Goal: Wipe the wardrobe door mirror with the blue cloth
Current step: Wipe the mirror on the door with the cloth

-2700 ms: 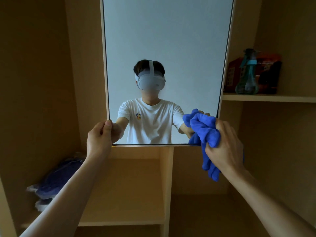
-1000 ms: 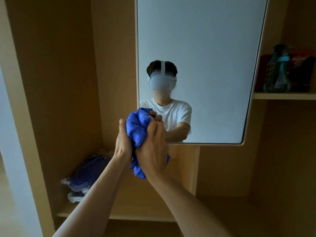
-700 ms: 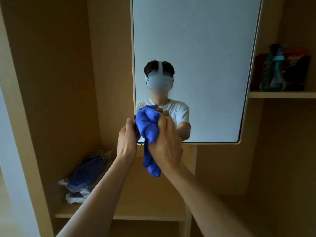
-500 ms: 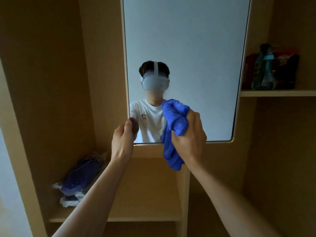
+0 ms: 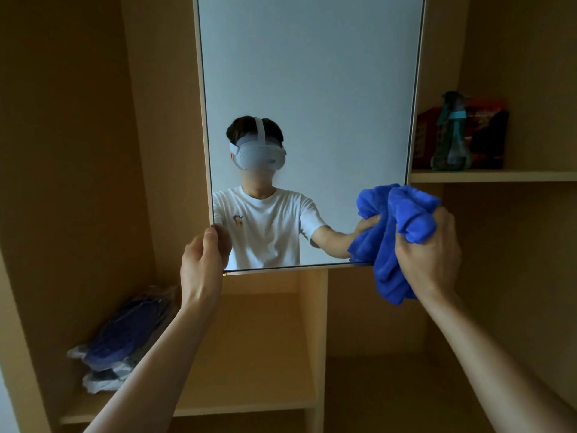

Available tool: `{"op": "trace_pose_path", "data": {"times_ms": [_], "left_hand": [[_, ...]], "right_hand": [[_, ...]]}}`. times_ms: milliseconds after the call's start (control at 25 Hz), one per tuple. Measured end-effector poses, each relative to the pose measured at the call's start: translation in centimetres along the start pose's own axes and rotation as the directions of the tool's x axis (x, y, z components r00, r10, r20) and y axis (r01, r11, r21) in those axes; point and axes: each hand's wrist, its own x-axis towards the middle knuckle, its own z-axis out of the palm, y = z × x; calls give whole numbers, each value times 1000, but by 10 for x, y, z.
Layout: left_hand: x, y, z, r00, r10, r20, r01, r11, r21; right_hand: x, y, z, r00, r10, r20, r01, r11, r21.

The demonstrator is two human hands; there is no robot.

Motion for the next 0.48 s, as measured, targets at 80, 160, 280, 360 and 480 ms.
{"op": "trace_pose_path", "data": {"times_ms": [80,160,280,360,480], "left_hand": [[0,-1,-2,1000,-11,21,12,999,-48],[1,-3,-4,999,-17,41,20,997,-70],[6,-7,-8,998,-15,69,18,999,-48],[7,-9,-11,995,10,94,-9,1000,-12],[9,-13,-15,992,34,123,-36,999,9]], "right_hand": [[-4,-4,1,1000,20,-20,-20,1000,-7],[-9,-13,4,994,97,-46,-96,995,16],[-20,-35,13,993,116,-2,-115,984,135],[-32,-62,21,992,106,69,-119,967,225],[-51,-99,37,964,116,240,-181,945,271]]}}
